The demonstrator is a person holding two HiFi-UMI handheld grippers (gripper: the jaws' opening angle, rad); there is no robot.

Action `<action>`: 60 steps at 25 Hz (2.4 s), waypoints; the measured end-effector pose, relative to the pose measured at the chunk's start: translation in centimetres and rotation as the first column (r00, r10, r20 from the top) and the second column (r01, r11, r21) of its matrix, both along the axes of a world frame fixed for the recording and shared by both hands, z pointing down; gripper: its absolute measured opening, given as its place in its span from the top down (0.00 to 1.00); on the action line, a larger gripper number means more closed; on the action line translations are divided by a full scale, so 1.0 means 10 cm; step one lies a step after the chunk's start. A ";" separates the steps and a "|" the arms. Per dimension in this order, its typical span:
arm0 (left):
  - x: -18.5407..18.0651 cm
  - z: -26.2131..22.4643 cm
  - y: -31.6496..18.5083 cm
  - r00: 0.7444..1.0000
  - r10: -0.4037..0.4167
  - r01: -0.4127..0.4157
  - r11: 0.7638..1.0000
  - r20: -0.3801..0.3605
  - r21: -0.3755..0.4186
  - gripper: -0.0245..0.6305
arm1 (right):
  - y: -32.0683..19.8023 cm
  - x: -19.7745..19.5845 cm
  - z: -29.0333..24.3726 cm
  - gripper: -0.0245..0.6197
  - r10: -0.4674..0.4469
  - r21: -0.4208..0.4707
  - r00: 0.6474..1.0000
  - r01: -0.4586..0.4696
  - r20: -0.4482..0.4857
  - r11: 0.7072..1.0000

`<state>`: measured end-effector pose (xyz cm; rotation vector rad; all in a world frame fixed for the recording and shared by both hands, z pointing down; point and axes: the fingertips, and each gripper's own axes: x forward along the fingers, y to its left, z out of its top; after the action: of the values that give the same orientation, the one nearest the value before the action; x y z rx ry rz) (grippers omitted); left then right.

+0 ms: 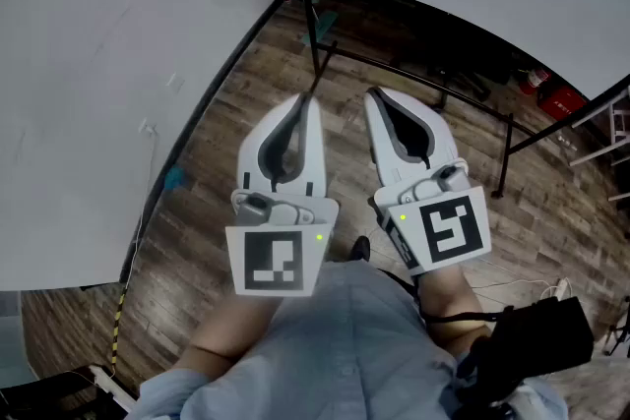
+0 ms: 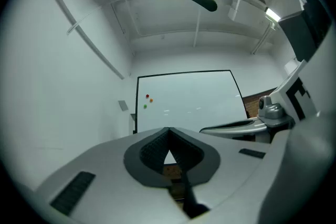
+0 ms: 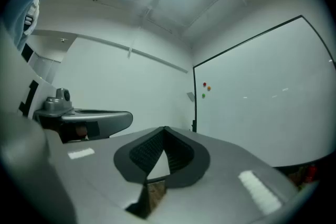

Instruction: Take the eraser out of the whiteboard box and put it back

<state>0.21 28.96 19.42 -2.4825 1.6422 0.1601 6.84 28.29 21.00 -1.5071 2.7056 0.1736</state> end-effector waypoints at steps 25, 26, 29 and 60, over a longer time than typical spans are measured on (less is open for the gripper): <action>0.30 0.09 0.03 0.999 -0.035 0.035 0.999 0.037 -0.007 0.96 | 0.01 0.28 0.06 0.96 -0.063 -0.030 0.995 0.065 0.076 0.997; 0.33 0.10 0.02 0.998 -0.038 0.039 0.999 0.042 -0.006 0.96 | -0.01 0.30 0.08 0.96 -0.068 -0.031 0.995 0.070 0.075 0.997; 0.42 0.11 0.00 0.998 -0.047 0.047 0.999 0.046 -0.004 0.96 | -0.05 0.39 0.13 0.96 -0.077 -0.039 0.994 0.080 0.075 0.996; -0.86 0.24 -1.93 0.998 0.029 -0.032 0.998 -0.058 -0.047 0.96 | -1.94 -0.77 0.19 0.96 0.021 -0.060 1.000 -0.021 0.003 0.998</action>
<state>-8.38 9.67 21.83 -2.5620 1.6498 0.2007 -0.84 8.93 22.90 -1.5499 2.7168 0.0903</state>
